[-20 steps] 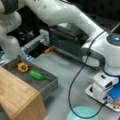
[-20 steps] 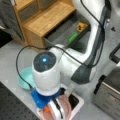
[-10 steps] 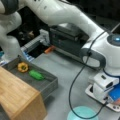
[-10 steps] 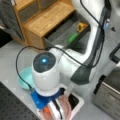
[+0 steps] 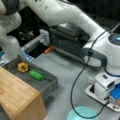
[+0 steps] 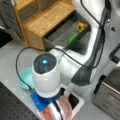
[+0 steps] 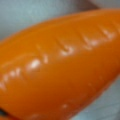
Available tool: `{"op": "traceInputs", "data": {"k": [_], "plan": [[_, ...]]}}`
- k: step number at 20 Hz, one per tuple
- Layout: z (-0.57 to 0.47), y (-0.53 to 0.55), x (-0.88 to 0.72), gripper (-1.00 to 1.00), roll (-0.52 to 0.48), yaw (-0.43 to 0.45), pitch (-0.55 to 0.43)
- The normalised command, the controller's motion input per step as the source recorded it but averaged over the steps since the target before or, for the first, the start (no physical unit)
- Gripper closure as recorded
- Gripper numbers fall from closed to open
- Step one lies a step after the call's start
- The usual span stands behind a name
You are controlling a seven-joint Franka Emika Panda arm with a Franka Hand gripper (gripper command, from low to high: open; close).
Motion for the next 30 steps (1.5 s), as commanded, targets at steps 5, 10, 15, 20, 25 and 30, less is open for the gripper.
{"op": "traceInputs", "data": {"k": [5, 10, 15, 20, 25, 30], "plan": [[0.23, 0.08, 0.34, -1.0, -0.26, 0.023, 0.274], [0.16, 0.07, 0.32, -1.0, -0.254, 0.025, 0.256], [0.11, 0.1, 0.33, -1.0, -0.262, 0.01, 0.239], [0.03, 0.15, 0.37, -1.0, -0.267, -0.008, 0.218], [0.03, 0.2, 0.41, -1.0, -0.271, -0.022, 0.184], [0.04, 0.16, 0.35, -1.0, -0.279, -0.025, 0.189]]}}
